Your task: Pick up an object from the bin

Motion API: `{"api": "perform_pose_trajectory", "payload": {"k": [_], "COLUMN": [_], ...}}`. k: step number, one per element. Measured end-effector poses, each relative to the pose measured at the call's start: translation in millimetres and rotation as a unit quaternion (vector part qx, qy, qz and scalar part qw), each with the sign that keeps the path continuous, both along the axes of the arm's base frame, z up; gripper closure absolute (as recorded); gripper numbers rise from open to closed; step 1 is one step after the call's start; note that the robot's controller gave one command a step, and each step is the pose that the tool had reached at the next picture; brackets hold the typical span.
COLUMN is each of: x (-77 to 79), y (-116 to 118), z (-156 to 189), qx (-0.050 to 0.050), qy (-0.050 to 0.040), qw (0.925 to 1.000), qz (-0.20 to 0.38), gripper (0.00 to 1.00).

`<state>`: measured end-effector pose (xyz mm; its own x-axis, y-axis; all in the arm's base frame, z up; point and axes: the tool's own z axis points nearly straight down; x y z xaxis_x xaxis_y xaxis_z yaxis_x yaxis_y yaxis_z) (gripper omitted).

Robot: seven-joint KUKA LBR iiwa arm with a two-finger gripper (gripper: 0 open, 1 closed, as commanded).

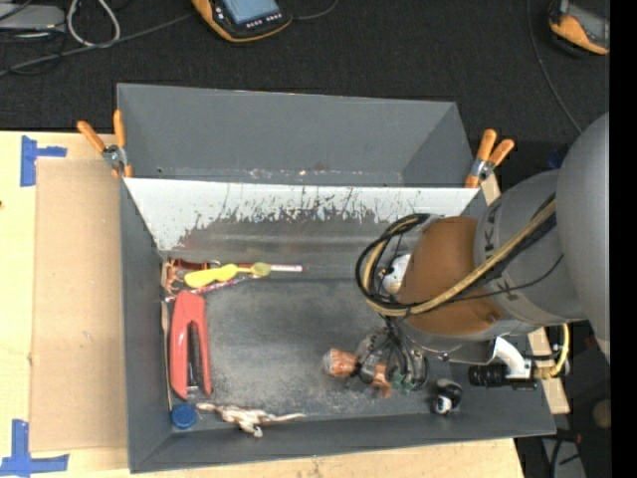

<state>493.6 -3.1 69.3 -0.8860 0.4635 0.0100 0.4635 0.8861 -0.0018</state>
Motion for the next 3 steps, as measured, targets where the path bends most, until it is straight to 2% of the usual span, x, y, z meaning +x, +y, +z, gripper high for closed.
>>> {"api": "perform_pose_trajectory", "payload": {"k": [1, 3], "x": [0.0, -1.4], "y": [0, 0], "z": [0, 37], "qx": [0.000, 0.000], "qy": [-0.0001, 0.0019], "qw": [1.0000, 1.0000], "qz": [0.000, 0.002], "gripper": [1.00, 1.00]}}
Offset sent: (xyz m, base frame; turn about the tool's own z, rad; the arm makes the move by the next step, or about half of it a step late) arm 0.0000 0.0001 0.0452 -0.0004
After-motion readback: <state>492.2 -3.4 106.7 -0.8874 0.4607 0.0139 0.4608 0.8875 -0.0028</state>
